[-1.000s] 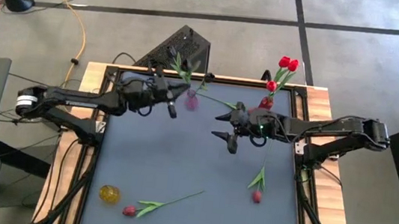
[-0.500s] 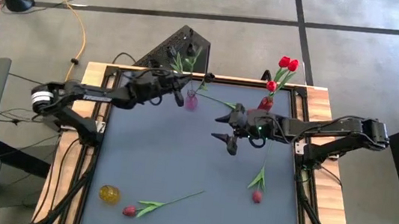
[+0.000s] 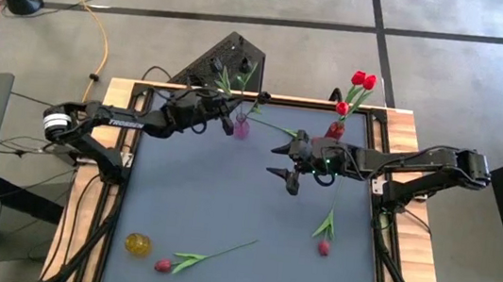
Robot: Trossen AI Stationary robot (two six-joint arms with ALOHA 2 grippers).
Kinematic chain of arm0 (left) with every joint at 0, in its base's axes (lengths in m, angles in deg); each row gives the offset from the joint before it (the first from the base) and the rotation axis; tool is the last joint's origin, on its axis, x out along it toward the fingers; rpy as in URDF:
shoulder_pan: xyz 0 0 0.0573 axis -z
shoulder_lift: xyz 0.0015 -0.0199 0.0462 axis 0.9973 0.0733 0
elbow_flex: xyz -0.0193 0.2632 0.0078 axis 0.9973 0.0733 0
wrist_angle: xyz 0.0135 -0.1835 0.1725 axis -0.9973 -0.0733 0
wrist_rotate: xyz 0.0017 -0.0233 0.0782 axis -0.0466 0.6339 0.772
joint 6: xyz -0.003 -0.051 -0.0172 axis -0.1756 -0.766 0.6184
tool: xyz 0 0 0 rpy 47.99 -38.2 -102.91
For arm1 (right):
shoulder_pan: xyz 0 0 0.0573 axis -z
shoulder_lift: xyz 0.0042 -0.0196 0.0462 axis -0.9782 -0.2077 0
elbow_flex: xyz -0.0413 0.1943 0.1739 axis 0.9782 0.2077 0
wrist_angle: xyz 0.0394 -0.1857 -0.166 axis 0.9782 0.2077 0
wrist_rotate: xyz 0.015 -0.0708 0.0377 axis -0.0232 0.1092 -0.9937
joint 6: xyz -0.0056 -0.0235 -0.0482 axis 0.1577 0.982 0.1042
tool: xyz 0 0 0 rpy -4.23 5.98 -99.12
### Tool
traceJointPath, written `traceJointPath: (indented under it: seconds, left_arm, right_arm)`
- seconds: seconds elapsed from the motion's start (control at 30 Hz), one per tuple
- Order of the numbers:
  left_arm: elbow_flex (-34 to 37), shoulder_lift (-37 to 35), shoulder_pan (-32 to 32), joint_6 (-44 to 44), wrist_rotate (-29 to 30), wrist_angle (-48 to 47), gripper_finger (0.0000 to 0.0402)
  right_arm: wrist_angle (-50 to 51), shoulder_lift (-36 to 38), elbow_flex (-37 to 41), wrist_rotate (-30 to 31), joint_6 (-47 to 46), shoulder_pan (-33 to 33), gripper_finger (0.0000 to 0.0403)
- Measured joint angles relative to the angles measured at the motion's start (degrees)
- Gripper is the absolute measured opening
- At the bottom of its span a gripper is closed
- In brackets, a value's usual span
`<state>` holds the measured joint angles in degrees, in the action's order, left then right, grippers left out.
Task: Sort flowers into vase by color
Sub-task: Put the black flower into the violet vase
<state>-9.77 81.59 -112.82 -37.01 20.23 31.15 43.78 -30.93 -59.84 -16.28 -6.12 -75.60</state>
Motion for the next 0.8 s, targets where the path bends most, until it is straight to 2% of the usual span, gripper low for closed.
traceJointPath:
  seconds: [0.53, 0.8]
  left_arm:
    - [0.0, 0.4, 0.0, -2.4, 0.0, -2.7, 0.0004]
    - [0.0, 0.3, -0.1, -2.4, 0.0, -6.1, 0.0064]
  right_arm:
    - [0.0, 0.0, 0.0, 0.0, -0.3, -0.8, 0.0306]
    - [0.0, 0.0, 0.0, 0.0, -0.5, -1.4, 0.0306]
